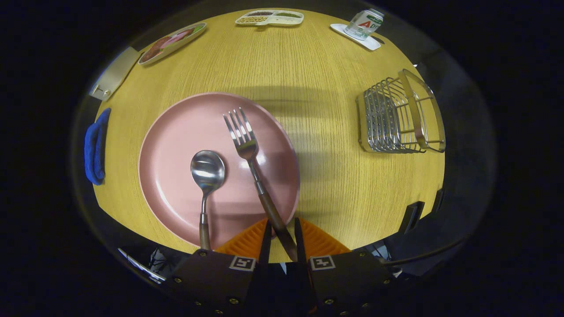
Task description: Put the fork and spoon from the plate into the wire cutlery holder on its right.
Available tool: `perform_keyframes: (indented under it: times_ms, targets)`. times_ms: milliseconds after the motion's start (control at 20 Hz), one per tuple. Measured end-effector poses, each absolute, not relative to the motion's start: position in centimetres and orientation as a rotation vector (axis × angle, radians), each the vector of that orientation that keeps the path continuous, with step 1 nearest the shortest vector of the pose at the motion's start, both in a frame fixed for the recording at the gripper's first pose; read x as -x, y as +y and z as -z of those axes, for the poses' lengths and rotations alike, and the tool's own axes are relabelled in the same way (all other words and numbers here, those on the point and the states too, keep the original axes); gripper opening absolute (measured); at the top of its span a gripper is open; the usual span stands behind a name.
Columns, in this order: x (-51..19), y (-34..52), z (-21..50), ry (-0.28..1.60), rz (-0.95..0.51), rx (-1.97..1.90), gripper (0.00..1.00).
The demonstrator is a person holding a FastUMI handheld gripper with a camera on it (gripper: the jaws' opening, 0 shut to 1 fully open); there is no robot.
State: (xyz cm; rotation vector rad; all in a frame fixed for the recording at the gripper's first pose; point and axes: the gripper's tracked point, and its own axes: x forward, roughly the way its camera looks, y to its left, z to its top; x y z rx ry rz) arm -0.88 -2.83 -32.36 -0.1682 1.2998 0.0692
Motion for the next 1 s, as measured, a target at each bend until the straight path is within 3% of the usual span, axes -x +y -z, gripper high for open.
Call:
perform_keyframes:
  times_ms: [200, 350, 600, 1000]
  targets:
    - [0.5, -3.4, 31.7, 1.280, -0.048, 0.195, 0.30]
    - [1.2, -3.4, 31.9, 1.305, -0.061, 0.233, 0.25]
    - [1.4, -1.8, 30.4, 1.261, -0.094, 0.157, 0.06]
    - [0.7, -1.8, 26.0, 1.165, -0.088, 0.133, 0.06]
